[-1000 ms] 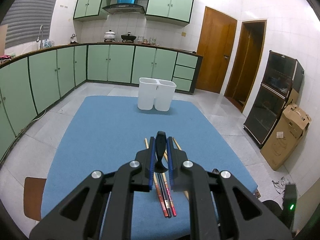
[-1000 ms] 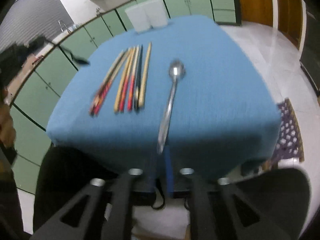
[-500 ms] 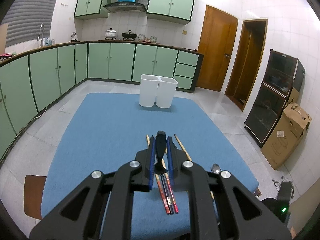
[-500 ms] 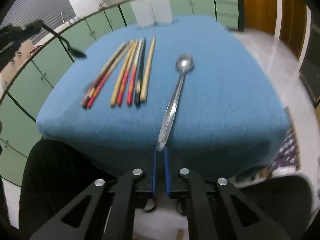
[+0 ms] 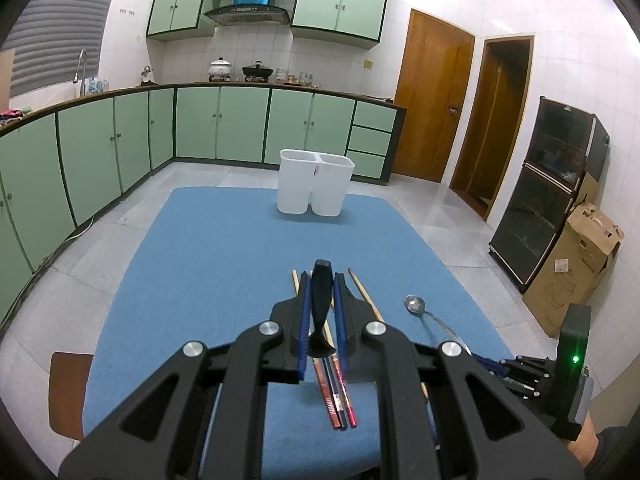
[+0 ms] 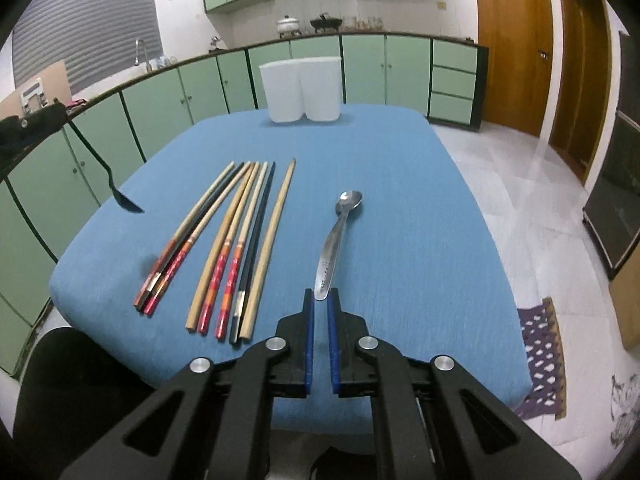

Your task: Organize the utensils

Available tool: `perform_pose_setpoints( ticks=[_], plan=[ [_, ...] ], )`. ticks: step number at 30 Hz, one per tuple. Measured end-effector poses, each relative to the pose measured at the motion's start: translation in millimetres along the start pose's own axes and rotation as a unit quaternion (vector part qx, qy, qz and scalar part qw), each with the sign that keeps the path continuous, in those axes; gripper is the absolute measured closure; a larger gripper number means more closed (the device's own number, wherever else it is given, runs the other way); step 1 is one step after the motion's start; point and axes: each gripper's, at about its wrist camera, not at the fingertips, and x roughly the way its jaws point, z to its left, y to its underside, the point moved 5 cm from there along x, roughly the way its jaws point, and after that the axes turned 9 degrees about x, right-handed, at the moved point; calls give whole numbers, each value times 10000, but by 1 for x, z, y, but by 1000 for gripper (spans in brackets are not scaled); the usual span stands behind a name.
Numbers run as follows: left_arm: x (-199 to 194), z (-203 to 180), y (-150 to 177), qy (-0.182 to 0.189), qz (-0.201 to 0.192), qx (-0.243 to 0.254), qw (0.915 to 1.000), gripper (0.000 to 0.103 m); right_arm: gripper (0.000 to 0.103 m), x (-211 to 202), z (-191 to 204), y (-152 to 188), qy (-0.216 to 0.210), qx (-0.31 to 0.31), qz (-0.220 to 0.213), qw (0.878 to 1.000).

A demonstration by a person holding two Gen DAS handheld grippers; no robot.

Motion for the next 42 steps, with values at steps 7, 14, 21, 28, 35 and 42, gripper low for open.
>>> perform_pose_setpoints(
  ticks=[7,14,21,28,35,42],
  plan=[
    [3,1,5,-37,73,-4,10000,93,86,20,-2,1,108,-201,-134,9997],
    [7,3,5,-49,117,-41,9999,93,81,33,-6,11,209,-175,-26,9996],
    [14,0,6,-2,169,-8,9999,93,92,36,0,14,319,-363,-92,9988],
    [12,2,4,-25,117,9,9999,93,94,3,5,-19,114,-218,-488,9985],
    [9,5,-5,63,52,-17,10000,93,94,-20,14,-72,-171,-265,-711,9970],
    [11,11,-24,184,-52,22,9998,93,95,-19,17,-111,-256,-622,-493,9965]
  ],
)
